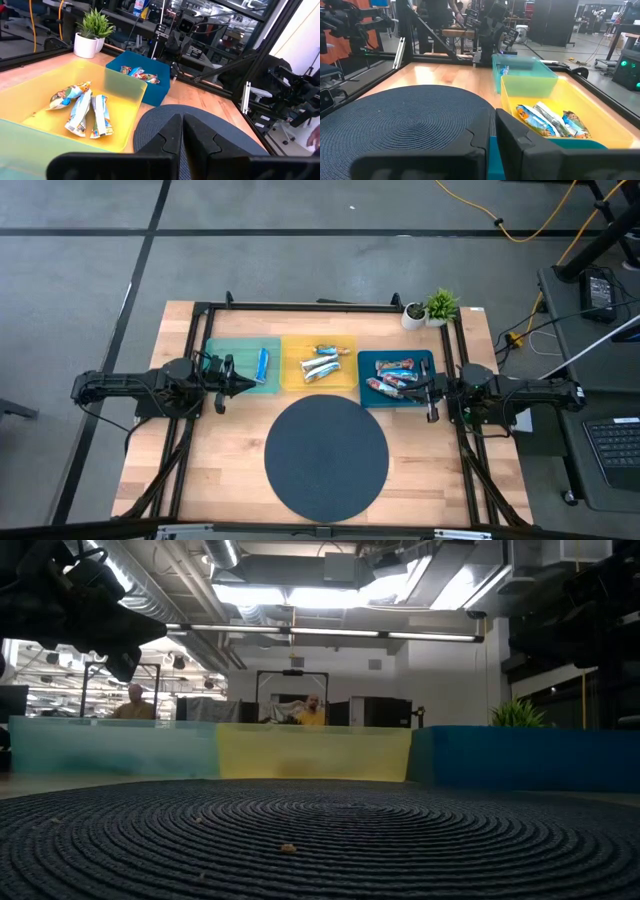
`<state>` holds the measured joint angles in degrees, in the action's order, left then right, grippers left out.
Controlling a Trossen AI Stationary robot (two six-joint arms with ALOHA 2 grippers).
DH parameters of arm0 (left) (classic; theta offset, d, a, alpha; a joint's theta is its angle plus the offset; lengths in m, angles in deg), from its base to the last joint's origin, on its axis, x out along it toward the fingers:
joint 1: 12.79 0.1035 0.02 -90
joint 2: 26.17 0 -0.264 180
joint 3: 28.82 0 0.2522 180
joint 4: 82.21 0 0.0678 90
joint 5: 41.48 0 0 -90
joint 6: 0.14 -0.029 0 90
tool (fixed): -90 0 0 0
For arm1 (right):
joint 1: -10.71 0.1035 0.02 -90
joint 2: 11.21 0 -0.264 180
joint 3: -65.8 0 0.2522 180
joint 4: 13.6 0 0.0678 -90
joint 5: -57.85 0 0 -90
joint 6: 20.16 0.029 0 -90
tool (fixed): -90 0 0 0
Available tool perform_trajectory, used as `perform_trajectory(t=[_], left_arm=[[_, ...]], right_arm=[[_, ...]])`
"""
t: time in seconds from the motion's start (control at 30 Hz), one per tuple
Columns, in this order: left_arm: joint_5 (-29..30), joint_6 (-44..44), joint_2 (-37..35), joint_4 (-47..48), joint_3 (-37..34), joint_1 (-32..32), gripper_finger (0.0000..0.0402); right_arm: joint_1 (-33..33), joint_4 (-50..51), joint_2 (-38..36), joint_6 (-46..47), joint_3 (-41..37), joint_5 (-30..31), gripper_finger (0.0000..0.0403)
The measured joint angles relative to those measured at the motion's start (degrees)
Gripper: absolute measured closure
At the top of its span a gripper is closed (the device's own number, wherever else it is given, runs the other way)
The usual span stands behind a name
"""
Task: Pick and place Granola Bars by type
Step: Return to Home Position
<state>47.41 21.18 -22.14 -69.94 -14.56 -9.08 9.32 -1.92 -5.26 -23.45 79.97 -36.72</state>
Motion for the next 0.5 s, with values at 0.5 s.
perform_trajectory(t=[0.5], left_arm=[[0.0, 0.0, 0.0, 0.0, 0.0, 0.0, 0.0393]], right_arm=[[0.0, 0.0, 0.0, 0.0, 0.0, 0.0, 0.0369]])
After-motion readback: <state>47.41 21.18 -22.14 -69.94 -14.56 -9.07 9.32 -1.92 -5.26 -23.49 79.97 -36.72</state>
